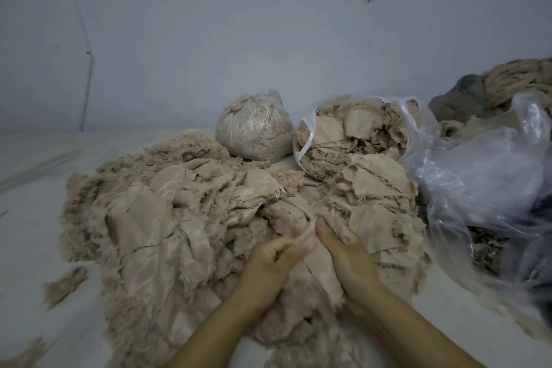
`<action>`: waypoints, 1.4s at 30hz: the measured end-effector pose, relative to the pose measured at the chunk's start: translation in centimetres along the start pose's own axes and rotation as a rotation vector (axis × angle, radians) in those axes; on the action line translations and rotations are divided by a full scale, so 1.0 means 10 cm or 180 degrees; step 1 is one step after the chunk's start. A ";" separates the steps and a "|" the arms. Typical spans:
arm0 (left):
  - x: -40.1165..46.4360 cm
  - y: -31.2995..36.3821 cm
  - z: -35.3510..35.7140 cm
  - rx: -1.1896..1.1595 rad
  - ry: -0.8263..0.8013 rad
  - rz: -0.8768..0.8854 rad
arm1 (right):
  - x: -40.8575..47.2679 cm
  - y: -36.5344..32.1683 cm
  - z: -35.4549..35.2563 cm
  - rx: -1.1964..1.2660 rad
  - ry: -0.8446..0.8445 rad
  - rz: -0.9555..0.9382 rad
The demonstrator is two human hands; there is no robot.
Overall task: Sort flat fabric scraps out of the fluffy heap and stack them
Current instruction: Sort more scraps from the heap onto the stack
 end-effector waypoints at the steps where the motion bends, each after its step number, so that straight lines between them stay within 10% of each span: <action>1: 0.01 0.01 -0.06 0.0000 0.0211 0.0041 | 0.02 -0.02 -0.06 0.0054 0.0258 -0.0095; 5: 0.02 0.01 -0.37 -0.0103 0.0931 0.0028 | 0.04 -0.14 -0.21 0.0445 0.0656 -0.0226; 13: -0.02 -0.04 -0.01 0.0514 -0.0389 0.0005 | -0.01 -0.09 -0.08 0.0202 0.0441 -0.0165; 31: 0.01 -0.02 -0.29 0.0865 -0.0012 0.0056 | 0.06 -0.50 -0.51 -0.0036 0.1535 -0.0671; 36: 0.01 0.02 -0.35 -0.0131 0.0403 -0.0038 | 0.06 -0.84 -0.75 -0.2883 0.2372 -0.0993; 39: 0.01 0.02 -0.27 -0.0231 0.0379 -0.0080 | -0.04 -0.72 -0.42 -0.3056 0.1601 -0.1551; 42: 0.00 0.03 -0.24 -0.0079 0.0575 0.0029 | -0.10 -0.25 0.05 -0.2522 -0.0181 -0.0644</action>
Point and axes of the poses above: each hand's wrist, its own x-axis towards the middle knuckle, its own z-axis out of the palm, y = z × x, the point moved 5 cm from there along x, towards the middle knuckle, and after that the axes turned 8 degrees about z, right-handed, at the moved point
